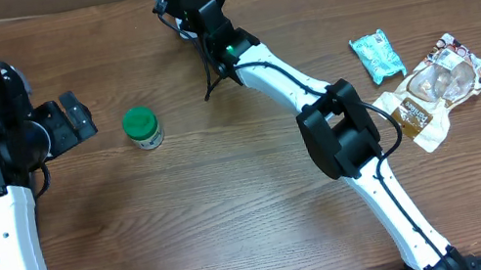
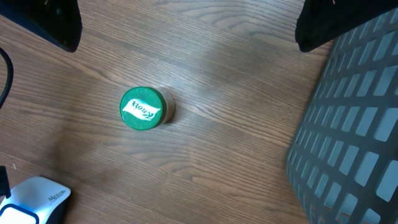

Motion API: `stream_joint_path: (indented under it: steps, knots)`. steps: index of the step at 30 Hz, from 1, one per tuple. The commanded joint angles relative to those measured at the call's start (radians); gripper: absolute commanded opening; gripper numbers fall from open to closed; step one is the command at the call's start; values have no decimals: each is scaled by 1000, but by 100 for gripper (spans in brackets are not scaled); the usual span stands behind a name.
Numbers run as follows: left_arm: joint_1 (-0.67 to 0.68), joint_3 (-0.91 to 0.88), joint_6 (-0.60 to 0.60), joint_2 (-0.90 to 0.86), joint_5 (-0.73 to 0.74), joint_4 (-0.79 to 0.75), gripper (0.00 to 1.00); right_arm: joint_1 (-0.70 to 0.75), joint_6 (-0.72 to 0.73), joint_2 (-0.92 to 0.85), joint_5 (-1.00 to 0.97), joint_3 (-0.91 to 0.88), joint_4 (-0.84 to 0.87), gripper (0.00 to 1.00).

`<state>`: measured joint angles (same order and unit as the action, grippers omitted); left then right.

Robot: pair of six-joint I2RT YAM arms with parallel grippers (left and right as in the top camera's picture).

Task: Scan the item barcode
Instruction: 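Hold the Kleenex pack in front of the scanner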

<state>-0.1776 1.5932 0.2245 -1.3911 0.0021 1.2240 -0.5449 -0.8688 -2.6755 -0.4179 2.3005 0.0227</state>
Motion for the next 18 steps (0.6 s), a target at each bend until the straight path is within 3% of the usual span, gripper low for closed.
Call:
stream_joint_path:
  steps: [1, 12, 16, 18]
  knots:
    - [-5, 6, -23, 18, -13, -1, 100, -6, 0, -5, -15, 9, 12, 4]
    - [-5, 6, -23, 18, -13, -1, 100, -13, 1, 35, -112, 9, 42, 4]
    - [-5, 6, -23, 18, -13, -1, 99, -29, 17, 88, -91, 9, -26, 4]
    - [-5, 6, -23, 18, -12, -1, 100, -30, 92, 130, -50, 9, -80, 4]
